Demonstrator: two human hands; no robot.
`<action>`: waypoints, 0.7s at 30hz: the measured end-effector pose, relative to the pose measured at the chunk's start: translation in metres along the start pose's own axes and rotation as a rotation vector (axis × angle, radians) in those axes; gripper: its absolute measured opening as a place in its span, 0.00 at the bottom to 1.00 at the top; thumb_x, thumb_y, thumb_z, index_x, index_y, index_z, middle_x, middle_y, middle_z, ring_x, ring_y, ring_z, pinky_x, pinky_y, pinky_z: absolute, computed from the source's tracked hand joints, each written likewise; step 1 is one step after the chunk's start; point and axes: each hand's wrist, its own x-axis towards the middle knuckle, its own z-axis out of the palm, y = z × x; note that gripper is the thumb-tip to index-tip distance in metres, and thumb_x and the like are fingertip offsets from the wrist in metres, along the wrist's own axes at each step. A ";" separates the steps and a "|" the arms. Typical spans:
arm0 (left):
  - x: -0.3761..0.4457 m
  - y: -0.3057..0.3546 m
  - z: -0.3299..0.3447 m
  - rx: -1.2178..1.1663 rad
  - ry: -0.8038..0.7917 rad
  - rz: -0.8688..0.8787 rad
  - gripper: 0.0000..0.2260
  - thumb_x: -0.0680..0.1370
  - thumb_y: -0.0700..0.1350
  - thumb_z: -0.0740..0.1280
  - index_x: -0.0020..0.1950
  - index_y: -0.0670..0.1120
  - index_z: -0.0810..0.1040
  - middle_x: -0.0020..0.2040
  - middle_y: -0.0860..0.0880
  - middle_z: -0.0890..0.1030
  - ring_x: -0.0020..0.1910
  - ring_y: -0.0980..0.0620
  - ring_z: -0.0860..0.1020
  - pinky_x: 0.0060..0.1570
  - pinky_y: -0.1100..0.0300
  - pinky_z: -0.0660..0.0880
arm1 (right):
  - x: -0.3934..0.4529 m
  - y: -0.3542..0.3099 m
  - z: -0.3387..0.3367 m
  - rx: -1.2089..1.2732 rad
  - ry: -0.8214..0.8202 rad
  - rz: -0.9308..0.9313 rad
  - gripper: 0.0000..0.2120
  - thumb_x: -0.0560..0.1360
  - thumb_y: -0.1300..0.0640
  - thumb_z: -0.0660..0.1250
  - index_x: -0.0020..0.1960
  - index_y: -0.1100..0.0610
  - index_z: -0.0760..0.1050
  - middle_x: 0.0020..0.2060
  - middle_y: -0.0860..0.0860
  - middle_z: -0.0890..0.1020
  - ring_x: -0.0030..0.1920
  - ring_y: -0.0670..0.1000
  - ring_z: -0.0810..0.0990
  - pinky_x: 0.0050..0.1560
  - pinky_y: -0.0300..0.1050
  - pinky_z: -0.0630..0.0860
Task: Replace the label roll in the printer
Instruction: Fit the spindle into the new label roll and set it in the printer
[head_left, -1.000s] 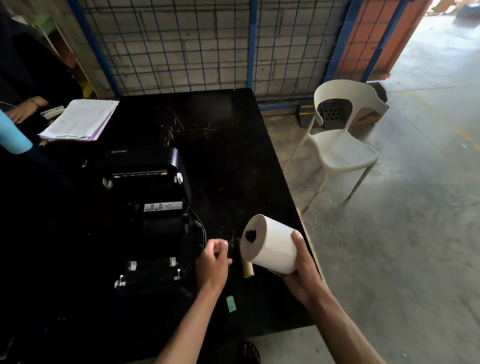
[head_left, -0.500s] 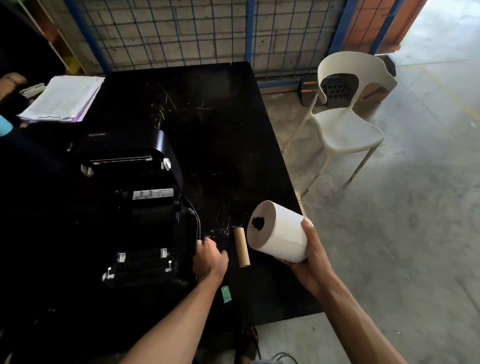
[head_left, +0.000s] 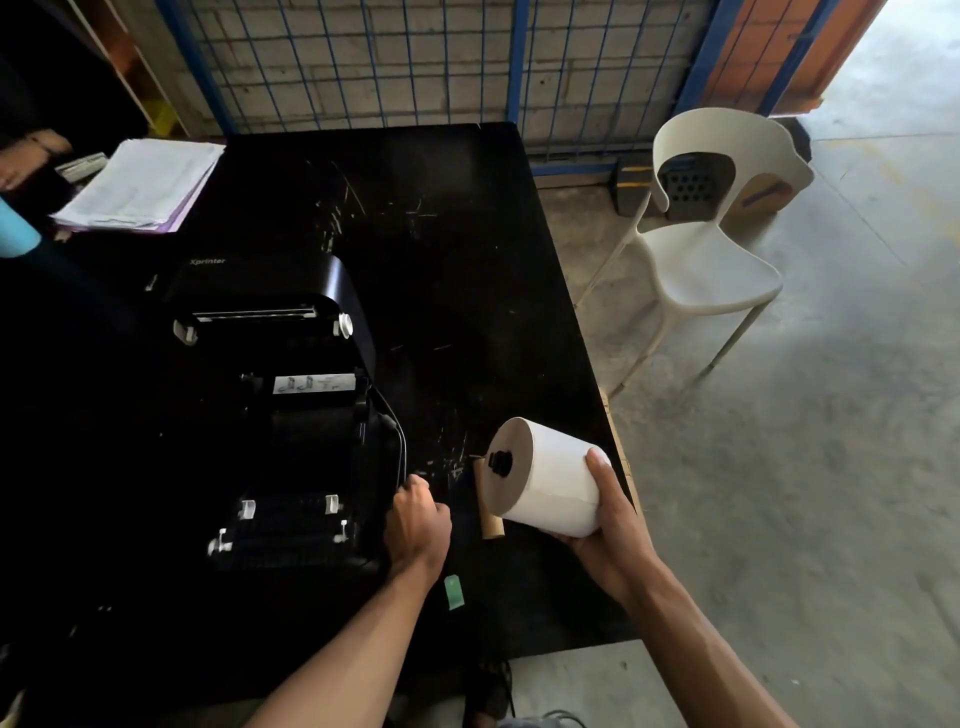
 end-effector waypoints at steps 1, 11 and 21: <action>0.000 -0.001 0.000 0.020 -0.003 0.020 0.15 0.77 0.43 0.65 0.64 0.44 0.72 0.57 0.45 0.78 0.49 0.52 0.80 0.41 0.62 0.78 | -0.001 0.001 0.000 -0.004 0.003 -0.001 0.12 0.79 0.44 0.61 0.60 0.46 0.74 0.57 0.56 0.80 0.58 0.58 0.81 0.62 0.64 0.78; -0.002 -0.013 0.001 0.189 0.102 0.187 0.09 0.79 0.41 0.60 0.56 0.45 0.76 0.56 0.47 0.77 0.50 0.52 0.77 0.44 0.59 0.78 | -0.004 0.003 -0.002 0.005 0.025 0.007 0.14 0.78 0.44 0.62 0.61 0.47 0.74 0.58 0.57 0.80 0.58 0.58 0.81 0.62 0.65 0.78; -0.012 -0.011 0.001 0.168 0.005 0.139 0.18 0.77 0.50 0.67 0.64 0.44 0.74 0.62 0.47 0.74 0.58 0.51 0.75 0.52 0.57 0.78 | -0.005 0.005 0.000 0.000 0.007 0.020 0.17 0.74 0.42 0.64 0.61 0.46 0.74 0.57 0.57 0.81 0.58 0.58 0.81 0.63 0.65 0.77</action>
